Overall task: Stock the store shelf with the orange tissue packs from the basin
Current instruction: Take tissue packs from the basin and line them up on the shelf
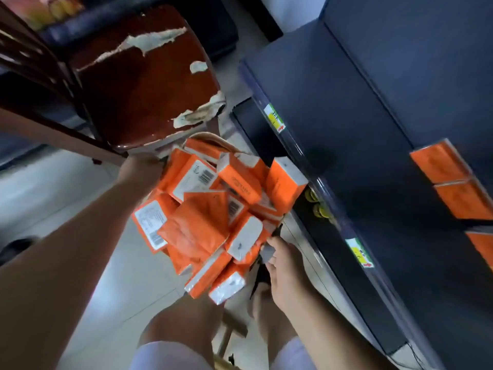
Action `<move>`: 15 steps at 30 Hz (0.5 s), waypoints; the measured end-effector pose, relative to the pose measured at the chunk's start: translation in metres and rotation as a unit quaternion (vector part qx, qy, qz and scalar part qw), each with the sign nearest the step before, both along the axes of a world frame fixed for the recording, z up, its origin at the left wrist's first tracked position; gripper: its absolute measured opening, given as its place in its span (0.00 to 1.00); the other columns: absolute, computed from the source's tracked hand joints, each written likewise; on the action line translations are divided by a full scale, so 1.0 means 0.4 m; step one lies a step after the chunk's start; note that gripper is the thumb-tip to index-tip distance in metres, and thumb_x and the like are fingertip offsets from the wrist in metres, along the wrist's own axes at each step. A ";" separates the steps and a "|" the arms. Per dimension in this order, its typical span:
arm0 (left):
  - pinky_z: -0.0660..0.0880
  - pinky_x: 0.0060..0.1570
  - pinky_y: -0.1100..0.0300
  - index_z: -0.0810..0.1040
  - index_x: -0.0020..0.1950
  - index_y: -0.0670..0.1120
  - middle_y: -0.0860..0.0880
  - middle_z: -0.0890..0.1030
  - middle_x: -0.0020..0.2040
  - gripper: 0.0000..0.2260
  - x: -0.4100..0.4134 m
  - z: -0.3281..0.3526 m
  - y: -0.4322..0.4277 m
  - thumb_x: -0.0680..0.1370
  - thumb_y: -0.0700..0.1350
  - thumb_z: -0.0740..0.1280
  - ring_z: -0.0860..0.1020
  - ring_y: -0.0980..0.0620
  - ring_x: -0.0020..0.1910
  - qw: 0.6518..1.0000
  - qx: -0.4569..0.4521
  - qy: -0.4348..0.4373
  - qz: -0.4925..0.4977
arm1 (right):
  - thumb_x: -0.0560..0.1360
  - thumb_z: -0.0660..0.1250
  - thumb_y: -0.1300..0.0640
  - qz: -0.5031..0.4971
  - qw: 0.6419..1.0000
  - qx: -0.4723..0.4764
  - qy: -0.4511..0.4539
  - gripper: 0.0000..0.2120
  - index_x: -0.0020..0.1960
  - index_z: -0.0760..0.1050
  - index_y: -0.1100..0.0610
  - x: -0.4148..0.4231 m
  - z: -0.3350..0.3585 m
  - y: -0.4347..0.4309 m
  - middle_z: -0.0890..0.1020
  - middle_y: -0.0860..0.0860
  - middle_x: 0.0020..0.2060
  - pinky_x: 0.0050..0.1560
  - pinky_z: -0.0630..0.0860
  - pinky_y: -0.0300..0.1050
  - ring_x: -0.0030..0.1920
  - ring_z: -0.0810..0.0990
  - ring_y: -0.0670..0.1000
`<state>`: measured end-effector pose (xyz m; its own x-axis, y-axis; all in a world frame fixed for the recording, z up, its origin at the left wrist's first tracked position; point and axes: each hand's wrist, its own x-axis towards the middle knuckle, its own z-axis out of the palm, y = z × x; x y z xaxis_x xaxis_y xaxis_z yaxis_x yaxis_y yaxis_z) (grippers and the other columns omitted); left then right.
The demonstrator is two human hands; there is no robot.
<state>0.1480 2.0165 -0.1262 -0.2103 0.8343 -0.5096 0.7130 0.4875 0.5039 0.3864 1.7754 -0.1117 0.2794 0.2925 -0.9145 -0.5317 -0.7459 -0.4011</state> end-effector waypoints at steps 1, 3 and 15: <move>0.81 0.55 0.44 0.87 0.50 0.45 0.42 0.87 0.48 0.13 0.001 -0.038 0.006 0.73 0.50 0.69 0.84 0.41 0.51 1.000 0.005 0.004 -0.015 | 0.63 0.72 0.41 -0.001 1.000 -0.003 -0.003 0.11 0.38 0.84 0.48 -0.005 -0.038 -0.001 0.85 0.50 0.40 0.52 0.78 0.50 0.46 0.82 0.50; 0.82 0.51 0.43 0.86 0.47 0.44 0.41 0.86 0.44 0.15 0.004 -0.111 0.010 0.72 0.52 0.66 0.84 0.39 0.47 0.999 0.016 0.022 -0.039 | 0.68 0.72 0.44 -0.009 1.000 -0.015 -0.004 0.06 0.38 0.85 0.44 -0.017 -0.108 0.001 0.87 0.49 0.40 0.56 0.79 0.49 0.50 0.84 0.51; 0.80 0.56 0.47 0.84 0.42 0.50 0.45 0.84 0.43 0.05 0.125 -0.460 0.038 0.74 0.50 0.71 0.83 0.42 0.48 0.996 0.014 -0.027 -0.088 | 0.73 0.71 0.44 -0.017 0.999 -0.031 -0.029 0.11 0.45 0.81 0.52 0.002 -0.493 0.010 0.85 0.49 0.40 0.45 0.73 0.46 0.44 0.82 0.51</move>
